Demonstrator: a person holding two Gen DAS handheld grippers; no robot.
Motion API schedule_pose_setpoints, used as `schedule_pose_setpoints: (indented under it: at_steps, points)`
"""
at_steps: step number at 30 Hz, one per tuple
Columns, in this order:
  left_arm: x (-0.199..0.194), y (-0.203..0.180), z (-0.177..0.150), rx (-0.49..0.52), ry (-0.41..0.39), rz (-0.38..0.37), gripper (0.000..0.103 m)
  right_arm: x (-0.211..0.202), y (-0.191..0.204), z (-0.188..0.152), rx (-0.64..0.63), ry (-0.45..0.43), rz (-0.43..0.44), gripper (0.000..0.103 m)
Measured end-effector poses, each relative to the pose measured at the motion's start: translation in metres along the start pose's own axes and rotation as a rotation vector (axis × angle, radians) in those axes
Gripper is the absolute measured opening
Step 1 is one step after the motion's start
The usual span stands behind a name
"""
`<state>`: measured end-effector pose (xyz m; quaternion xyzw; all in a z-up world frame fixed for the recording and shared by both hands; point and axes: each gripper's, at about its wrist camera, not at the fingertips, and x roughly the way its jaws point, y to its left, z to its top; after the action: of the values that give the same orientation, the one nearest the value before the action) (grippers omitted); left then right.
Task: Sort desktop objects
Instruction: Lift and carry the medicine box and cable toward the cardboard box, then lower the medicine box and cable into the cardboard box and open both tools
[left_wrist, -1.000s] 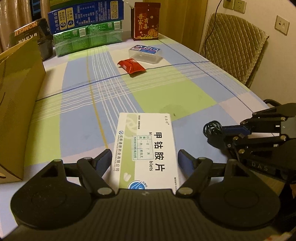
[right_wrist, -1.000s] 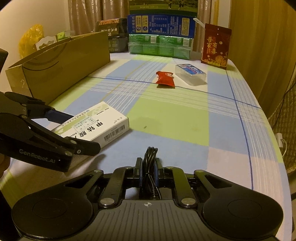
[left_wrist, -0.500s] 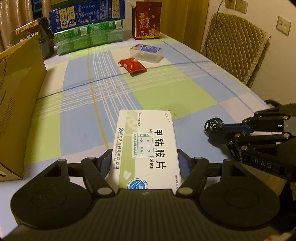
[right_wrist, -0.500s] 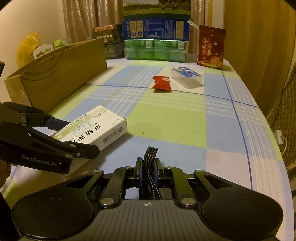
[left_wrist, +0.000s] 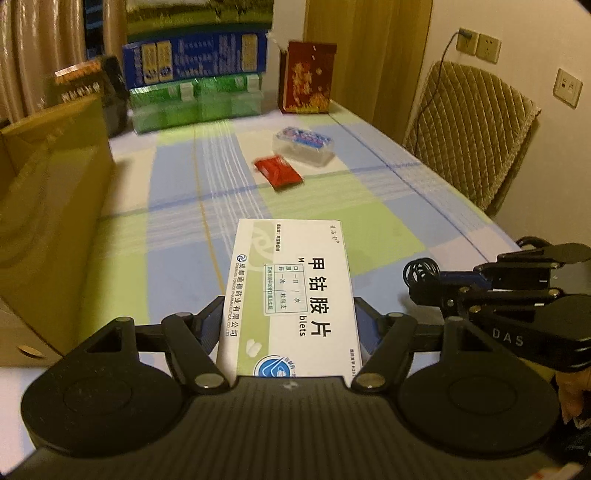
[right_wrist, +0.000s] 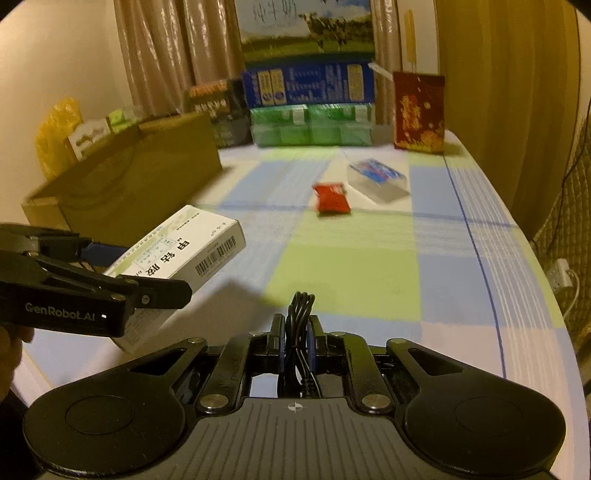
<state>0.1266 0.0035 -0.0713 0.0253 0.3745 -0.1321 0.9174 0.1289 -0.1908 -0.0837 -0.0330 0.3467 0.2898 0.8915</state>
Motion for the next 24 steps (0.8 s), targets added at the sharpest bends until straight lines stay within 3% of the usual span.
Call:
schedule_pose_setpoints:
  at_steps: [7,15,24]
  points:
    - [-0.056,0.037,0.030,-0.014,-0.053,0.099,0.067,-0.013,0.053,0.065,-0.034,-0.083,0.102,0.008]
    - [-0.124,0.125,0.061,-0.034,-0.084,0.242,0.067,0.007,0.139,0.145,-0.082,-0.125,0.250,0.008]
    - [-0.141,0.227,0.075,-0.090,-0.075,0.330,0.067,0.065,0.206,0.198,-0.081,-0.081,0.308,0.008]
